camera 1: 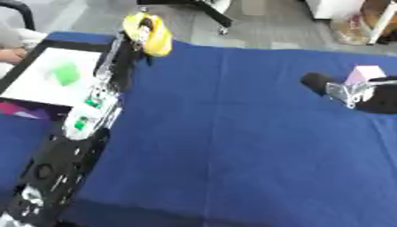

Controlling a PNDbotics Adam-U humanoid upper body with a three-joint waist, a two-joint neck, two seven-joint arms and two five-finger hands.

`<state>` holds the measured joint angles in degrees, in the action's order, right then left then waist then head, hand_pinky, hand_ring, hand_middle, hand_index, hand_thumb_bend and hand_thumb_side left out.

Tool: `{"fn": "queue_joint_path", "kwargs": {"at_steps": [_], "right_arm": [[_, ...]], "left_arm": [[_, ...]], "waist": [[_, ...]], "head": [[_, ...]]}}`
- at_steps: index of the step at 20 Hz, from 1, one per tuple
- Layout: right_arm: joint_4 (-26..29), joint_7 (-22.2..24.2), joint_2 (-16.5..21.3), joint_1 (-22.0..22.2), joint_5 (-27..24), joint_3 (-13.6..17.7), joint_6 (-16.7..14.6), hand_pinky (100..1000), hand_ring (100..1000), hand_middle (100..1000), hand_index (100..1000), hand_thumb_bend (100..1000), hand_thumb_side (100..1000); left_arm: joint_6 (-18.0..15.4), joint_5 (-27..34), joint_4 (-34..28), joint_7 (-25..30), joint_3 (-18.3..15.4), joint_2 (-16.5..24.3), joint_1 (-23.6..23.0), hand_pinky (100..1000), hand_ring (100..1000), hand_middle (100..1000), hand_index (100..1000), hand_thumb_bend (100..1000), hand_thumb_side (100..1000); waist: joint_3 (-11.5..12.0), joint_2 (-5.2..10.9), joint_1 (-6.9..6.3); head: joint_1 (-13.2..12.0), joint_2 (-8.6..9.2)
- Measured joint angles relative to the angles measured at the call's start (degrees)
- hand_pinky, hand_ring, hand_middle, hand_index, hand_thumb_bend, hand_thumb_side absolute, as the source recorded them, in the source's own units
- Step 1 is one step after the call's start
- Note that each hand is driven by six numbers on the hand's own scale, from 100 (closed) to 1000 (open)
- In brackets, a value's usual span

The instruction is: Pick up the objects with one hand, pass them to the other hand, and then place them into the box on the other side of the table.

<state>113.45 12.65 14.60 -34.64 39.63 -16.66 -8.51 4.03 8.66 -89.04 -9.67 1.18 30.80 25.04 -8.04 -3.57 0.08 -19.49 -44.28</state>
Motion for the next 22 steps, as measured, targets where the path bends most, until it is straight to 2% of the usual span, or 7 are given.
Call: {"fn": "queue_joint_path", "kwargs": {"at_steps": [4,5,7,11,15,19,22], "right_arm": [[0.00,0.52,0.00,0.30,0.10,-0.19,-0.10,795,815,772,856,592,479],[0.00,0.55,0.00,0.32,0.11,-0.26,-0.12,796,813,767,857,578,477],[0.00,0.91,0.42,0.75,0.27,-0.58,-0.27,795,812,765,857,577,477],[0.00,1.87,1.66,1.38,0.47,-1.20,-0.93,795,811,763,857,574,476],[0.00,2.38,1.76,1.35,0.47,-1.71,-1.44,795,811,761,857,575,476],[0.00,2.79,1.74,1.18,0.40,-2.09,-1.84,796,811,760,858,572,475],[0.00,3.11,1.59,0.88,0.33,-2.19,-2.16,795,811,759,856,573,475]], "left_arm": [[0.29,-3.63,1.86,-1.34,-0.41,2.30,0.61,722,234,141,448,100,536],[0.26,-3.99,2.04,-1.43,-0.44,2.44,0.62,685,238,140,457,100,344],[0.60,-4.69,2.90,-1.91,-0.85,2.59,1.29,661,247,148,463,100,247],[3.01,-7.31,6.92,-4.47,-3.64,6.99,3.96,632,260,160,469,160,155],[6.59,-10.89,12.83,-8.05,-3.36,12.61,4.82,610,269,170,475,236,103],[10.40,-14.71,18.98,-11.87,-0.65,18.44,5.07,600,273,174,477,270,100],[13.30,-17.59,23.67,-14.77,1.22,20.55,5.07,592,277,178,480,298,100]], "waist": [[-0.07,0.00,0.00],[-0.07,0.00,0.00],[0.80,0.34,-0.37],[0.93,1.11,-1.11],[0.16,1.10,-1.00],[-1.06,1.02,-0.96],[-1.51,1.00,-0.95]], "head": [[-0.93,0.00],[-1.03,0.00],[-1.02,0.00],[-0.78,0.00],[-0.93,0.00],[-1.17,0.00],[-1.17,0.00]]}}
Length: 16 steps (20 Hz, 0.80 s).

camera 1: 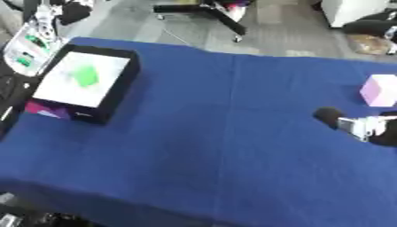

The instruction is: Pick up the objects with one hand, pass them to the other hand, and then place them into the box on the other side of the table.

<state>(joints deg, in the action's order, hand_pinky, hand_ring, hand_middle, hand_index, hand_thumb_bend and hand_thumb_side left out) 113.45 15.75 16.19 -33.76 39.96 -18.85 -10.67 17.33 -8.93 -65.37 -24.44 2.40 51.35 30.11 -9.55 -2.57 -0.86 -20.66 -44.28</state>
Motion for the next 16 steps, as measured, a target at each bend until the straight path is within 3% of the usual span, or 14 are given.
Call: {"fn": "queue_joint_path", "kwargs": {"at_steps": [7,13,15,16], "right_arm": [[0.00,0.49,-0.12,-0.04,-0.39,-0.26,-0.28,795,810,756,855,570,475],[0.00,0.82,-0.13,-0.03,-0.43,-0.27,-0.42,795,809,756,856,570,475],[0.00,0.83,-0.13,0.00,-0.43,-0.27,-0.42,795,809,756,856,571,475],[0.00,0.83,-0.13,0.01,-0.43,-0.27,-0.42,794,809,755,856,572,475]], "left_arm": [[6.78,-6.87,11.17,-5.72,4.34,-0.74,0.13,598,294,195,481,321,102],[11.29,-12.26,19.88,-2.95,7.00,-3.88,2.27,627,349,245,537,337,142],[11.47,-14.09,22.86,-1.78,7.05,-4.76,2.62,658,425,342,612,376,190],[11.27,-14.99,24.27,-1.16,7.04,-5.11,2.78,708,536,472,719,439,275]], "waist": [[-0.34,-0.01,-0.07],[-0.57,-0.01,0.01],[-0.57,-0.01,0.14],[-0.57,-0.01,0.22]], "head": [[-0.49,0.00],[-0.57,0.00],[-0.63,0.00],[-0.68,0.00]]}}
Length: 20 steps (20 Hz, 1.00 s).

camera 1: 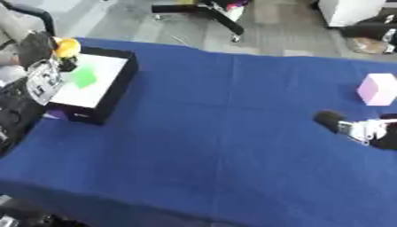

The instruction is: Pick up the objects with one hand, pass them to the other hand, and then place them into the box on the other side of the table.

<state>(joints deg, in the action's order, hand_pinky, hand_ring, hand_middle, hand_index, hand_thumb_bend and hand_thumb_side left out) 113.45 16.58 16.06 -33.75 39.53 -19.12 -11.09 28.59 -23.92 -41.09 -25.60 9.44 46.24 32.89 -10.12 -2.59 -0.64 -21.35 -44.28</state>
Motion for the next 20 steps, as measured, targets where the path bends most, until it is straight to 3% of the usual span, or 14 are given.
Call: {"fn": "queue_joint_path", "kwargs": {"at_steps": [1,2,3,4,6,13,20], "right_arm": [[0.00,0.00,0.00,0.01,0.00,0.00,0.00,794,809,755,856,572,475],[0.00,0.00,0.00,0.01,0.00,0.00,0.00,794,809,755,855,572,474],[0.00,0.00,0.00,0.02,0.00,0.00,0.00,794,809,755,856,573,474],[0.00,0.00,0.00,0.04,0.00,0.00,0.00,794,809,755,856,573,474],[0.00,0.00,0.00,0.09,0.00,0.00,0.00,794,809,755,856,573,474],[0.00,0.02,0.00,0.47,0.00,0.01,0.02,794,809,755,857,575,473],[0.00,0.04,0.00,0.53,0.00,0.02,0.04,794,809,754,858,577,473]], "left_arm": [[-0.37,-0.82,1.39,0.63,0.00,-0.28,0.09,714,552,487,731,450,290],[-0.85,-1.61,2.75,1.32,-0.01,-0.53,0.34,762,675,608,817,580,464],[-1.46,-2.46,4.10,1.98,-0.03,-0.70,0.62,780,713,650,839,624,521],[-2.15,-3.39,5.51,2.63,-0.07,-0.93,1.00,813,776,735,882,714,638],[-3.64,-5.07,8.23,3.65,-0.44,-1.26,1.84,848,830,806,922,804,741],[-8.94,-11.31,10.45,4.20,-4.36,-1.50,3.06,926,894,873,957,863,846],[-11.25,-17.52,2.41,5.40,-9.57,-1.06,3.46,950,901,881,959,859,779]], "waist": [[0.02,0.00,0.05],[0.04,0.00,0.05],[0.05,0.00,0.05],[0.11,0.00,0.04],[0.20,0.00,0.06],[0.46,0.02,0.10],[0.72,0.03,0.11]], "head": [[-0.04,0.00],[-0.07,0.00],[-0.09,0.00],[-0.10,0.00],[-0.13,0.00],[-0.22,0.00],[-0.20,0.00]]}}
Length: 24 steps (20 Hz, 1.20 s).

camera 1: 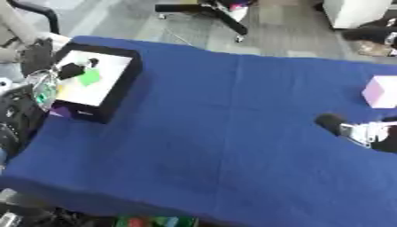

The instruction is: Pick up the objects with one hand, pass them to the other hand, and then place them into the box on the other side of the table.

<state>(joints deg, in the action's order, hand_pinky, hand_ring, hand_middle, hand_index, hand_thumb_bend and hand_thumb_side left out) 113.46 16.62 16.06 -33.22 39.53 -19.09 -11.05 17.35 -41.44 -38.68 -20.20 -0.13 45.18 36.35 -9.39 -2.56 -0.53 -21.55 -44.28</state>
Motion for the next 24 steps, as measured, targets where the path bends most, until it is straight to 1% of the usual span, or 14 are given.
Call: {"fn": "queue_joint_path", "kwargs": {"at_steps": [3,4,5,7,8,11,12,13,16,19,21,24], "right_arm": [[0.00,0.00,0.00,0.11,0.00,0.01,0.01,794,809,754,859,576,474],[0.00,0.00,0.00,0.19,0.00,0.01,0.01,794,809,754,859,576,475],[0.00,0.00,0.00,0.22,0.00,0.02,0.01,794,809,753,859,576,474],[0.00,-0.01,0.00,0.25,0.00,0.03,0.02,794,809,754,860,576,474],[0.00,-0.02,0.00,0.25,0.00,0.03,0.03,794,809,754,860,576,474],[0.00,-0.12,0.00,0.26,0.03,0.05,0.11,794,810,756,861,576,473],[0.00,-0.14,0.00,0.26,0.05,0.11,0.13,794,810,756,861,576,473],[0.00,-0.22,0.00,0.28,0.09,0.31,0.21,794,810,757,861,578,473],[0.00,-0.96,0.02,0.29,0.61,1.31,1.02,792,811,759,858,583,468],[-0.04,-2.01,0.50,0.45,1.35,2.69,2.66,788,816,761,855,598,449],[-0.77,-3.03,1.51,0.59,1.55,3.91,4.07,782,830,777,850,631,419],[-3.82,-4.83,3.72,0.97,1.28,6.17,6.55,792,849,800,851,655,397]], "left_arm": [[-0.92,-2.63,-4.23,0.97,-1.78,0.67,0.29,955,888,867,951,849,737],[-1.25,-3.55,-5.69,1.18,-2.40,0.71,0.49,957,880,861,946,839,774],[-1.68,-4.25,-7.04,1.22,-2.96,0.71,0.59,959,879,859,945,820,698],[-2.82,-4.96,-9.82,0.88,-3.78,0.70,1.02,966,862,842,936,775,667],[-3.51,-4.97,-11.16,0.53,-3.98,0.68,1.18,968,839,821,927,738,654],[-5.87,-3.84,-15.33,-0.82,-4.24,-0.13,1.98,972,793,779,906,669,640],[-6.70,-3.21,-16.77,-1.23,-4.23,-0.88,2.15,972,793,779,906,669,640],[-7.56,-2.48,-18.17,-1.55,-4.20,-1.71,2.22,975,766,754,892,623,631],[-10.21,0.08,-22.48,-2.38,-3.35,-4.71,2.28,979,752,737,884,593,630],[-12.85,2.68,-26.81,-2.68,-1.39,-8.32,1.43,985,742,726,877,561,643],[-14.60,4.38,-29.60,-2.42,0.03,-10.59,0.42,985,729,714,871,514,654],[-17.29,7.12,-33.95,-1.44,2.43,-14.39,-1.16,986,724,709,868,489,662]], "waist": [[0.19,0.01,0.01],[0.27,0.03,0.02],[0.28,0.03,0.03],[0.34,0.03,0.11],[0.38,0.03,0.17],[0.55,0.03,0.37],[0.56,0.03,0.42],[0.54,0.03,0.51],[0.42,-0.03,0.95],[0.42,-0.29,1.12],[0.35,-0.52,1.43],[0.58,-0.94,1.82]], "head": [[0.27,0.00],[0.42,0.00],[0.51,0.00],[0.90,0.00],[1.13,0.00],[2.53,0.00],[3.21,0.00],[3.99,0.00],[7.11,0.00],[10.96,0.00],[14.29,0.00],[20.56,0.00]]}}
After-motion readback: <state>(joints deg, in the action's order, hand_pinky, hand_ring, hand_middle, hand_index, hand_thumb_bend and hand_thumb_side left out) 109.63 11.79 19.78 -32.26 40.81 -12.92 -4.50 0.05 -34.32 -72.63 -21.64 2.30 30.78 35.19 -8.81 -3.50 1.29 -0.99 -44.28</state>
